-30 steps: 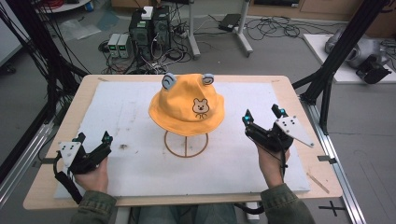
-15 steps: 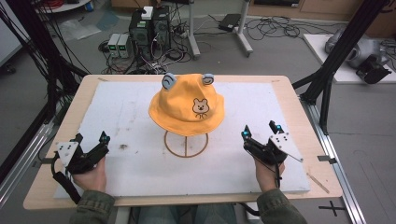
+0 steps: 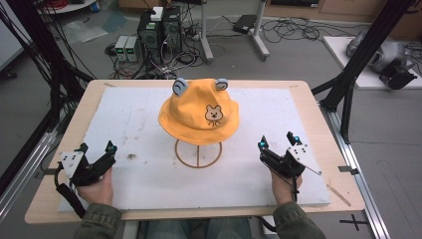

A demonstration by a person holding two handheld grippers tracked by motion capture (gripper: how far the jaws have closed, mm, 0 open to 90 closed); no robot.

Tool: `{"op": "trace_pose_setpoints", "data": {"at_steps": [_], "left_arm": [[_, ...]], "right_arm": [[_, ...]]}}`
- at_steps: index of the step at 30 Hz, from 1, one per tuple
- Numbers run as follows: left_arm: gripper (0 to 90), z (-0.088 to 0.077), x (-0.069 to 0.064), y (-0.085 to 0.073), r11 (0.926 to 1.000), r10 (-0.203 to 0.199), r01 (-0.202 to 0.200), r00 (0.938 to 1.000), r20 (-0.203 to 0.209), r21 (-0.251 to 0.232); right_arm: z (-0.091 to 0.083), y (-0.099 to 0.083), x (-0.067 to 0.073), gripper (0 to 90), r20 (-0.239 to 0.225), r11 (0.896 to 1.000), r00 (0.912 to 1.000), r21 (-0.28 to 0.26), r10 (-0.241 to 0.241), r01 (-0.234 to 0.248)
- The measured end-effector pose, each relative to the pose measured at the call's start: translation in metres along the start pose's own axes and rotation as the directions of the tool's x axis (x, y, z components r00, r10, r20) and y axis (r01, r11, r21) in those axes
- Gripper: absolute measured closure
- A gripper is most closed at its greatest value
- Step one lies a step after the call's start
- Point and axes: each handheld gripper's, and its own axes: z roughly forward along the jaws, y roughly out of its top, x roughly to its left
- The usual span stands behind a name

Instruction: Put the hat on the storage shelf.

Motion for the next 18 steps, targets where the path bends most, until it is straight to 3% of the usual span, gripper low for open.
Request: {"op": "trace_pose_setpoints", "data": {"at_steps": [18], "left_arm": [[15.6, -0.0011, 0.0027, 0.0001, 1.0000, -0.005, 0.005, 1.0000, -0.005, -0.004]], "right_arm": [[0.0022, -0.0026, -0.0009, 11.6, 0.009, 1.000, 0.9999, 0.018, 0.014, -0.014]]}}
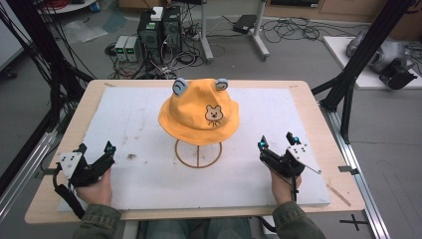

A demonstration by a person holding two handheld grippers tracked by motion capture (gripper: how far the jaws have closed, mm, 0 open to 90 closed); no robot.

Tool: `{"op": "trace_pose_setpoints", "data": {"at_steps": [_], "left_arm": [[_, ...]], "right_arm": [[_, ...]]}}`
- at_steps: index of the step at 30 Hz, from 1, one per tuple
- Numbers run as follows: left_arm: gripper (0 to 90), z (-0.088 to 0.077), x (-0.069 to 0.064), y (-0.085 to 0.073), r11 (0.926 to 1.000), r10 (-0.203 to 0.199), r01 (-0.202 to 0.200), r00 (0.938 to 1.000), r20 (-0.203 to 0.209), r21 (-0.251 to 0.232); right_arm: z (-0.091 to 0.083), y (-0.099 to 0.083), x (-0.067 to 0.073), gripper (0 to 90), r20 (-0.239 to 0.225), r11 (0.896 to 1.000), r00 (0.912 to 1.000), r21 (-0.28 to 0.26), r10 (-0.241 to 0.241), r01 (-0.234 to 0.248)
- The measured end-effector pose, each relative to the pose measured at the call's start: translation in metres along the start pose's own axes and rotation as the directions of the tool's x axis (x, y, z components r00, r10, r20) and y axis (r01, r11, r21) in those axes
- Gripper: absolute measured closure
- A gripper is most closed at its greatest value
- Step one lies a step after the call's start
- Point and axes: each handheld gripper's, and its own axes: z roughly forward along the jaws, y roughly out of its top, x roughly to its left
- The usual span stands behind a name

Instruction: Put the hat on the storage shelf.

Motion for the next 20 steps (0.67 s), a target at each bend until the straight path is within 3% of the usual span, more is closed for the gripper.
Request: {"op": "trace_pose_setpoints", "data": {"at_steps": [20], "left_arm": [[15.6, -0.0002, 0.0014, 0.0002, 1.0000, 0.002, -0.002, 1.0000, 0.001, 0.005]], "right_arm": [[0.0001, -0.0017, 0.0004, 11.6, -0.007, 1.000, 1.0000, 0.015, 0.006, -0.006]]}}
